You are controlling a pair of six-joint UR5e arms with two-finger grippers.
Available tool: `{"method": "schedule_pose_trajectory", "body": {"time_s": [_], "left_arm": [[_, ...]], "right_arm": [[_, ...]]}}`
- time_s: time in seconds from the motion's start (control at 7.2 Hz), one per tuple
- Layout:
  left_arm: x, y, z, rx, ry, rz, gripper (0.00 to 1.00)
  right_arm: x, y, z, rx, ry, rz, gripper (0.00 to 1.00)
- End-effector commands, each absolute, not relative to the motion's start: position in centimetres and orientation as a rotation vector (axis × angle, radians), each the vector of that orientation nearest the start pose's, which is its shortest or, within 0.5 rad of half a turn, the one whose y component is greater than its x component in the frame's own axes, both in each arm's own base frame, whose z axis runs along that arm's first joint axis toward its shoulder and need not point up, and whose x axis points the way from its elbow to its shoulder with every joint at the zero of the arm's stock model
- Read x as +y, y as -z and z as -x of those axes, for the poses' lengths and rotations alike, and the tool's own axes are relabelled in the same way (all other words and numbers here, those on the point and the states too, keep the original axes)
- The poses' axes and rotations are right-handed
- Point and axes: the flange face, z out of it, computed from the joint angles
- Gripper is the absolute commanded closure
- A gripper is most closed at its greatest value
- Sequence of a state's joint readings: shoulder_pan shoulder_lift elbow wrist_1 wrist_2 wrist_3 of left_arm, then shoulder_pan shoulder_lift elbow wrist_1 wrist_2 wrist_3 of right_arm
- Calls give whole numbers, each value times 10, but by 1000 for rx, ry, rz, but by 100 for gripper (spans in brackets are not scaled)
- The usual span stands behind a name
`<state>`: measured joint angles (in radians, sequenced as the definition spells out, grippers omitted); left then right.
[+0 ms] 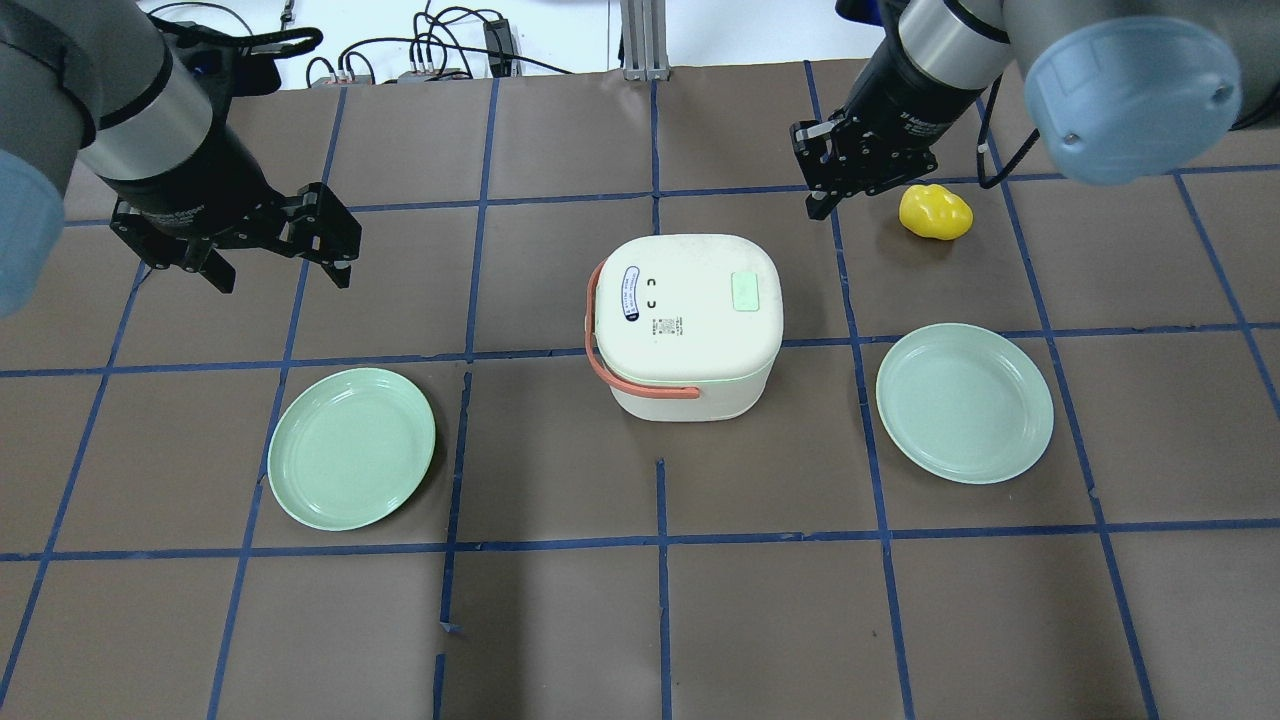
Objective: Press rice cooker button
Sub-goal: 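Move the right gripper over the rice cooker's green lid button, then lower the right gripper and press down on the green button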
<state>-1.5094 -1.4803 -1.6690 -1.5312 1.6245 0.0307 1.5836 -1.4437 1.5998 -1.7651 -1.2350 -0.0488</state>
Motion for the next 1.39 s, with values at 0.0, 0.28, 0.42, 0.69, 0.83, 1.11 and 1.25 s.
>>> {"method": "schedule_pose_trajectory", "body": {"time_s": [0.0, 0.28, 0.42, 0.69, 0.83, 1.11, 1.25], "left_arm": [[-464, -487, 100, 3086, 46, 49, 0], [-463, -486, 100, 3086, 44, 49, 0], [-464, -487, 100, 3086, 46, 49, 0], [-464, -487, 100, 3086, 46, 51, 0], [-464, -487, 100, 3086, 46, 49, 0], [-464, -487, 100, 3086, 46, 49, 0], [-464, -487, 100, 3086, 46, 49, 0]], "right_arm": [[-536, -415, -188, 2739, 54, 117, 95], [-536, -403, -190, 2735, 51, 121, 95], [-543, -391, -192, 2735, 46, 124, 95], [-544, -384, -200, 2736, 39, 140, 94], [-544, -383, -201, 2736, 36, 142, 94], [-542, -381, -206, 2732, 29, 154, 93], [-541, -377, -205, 2732, 28, 151, 94]]}}
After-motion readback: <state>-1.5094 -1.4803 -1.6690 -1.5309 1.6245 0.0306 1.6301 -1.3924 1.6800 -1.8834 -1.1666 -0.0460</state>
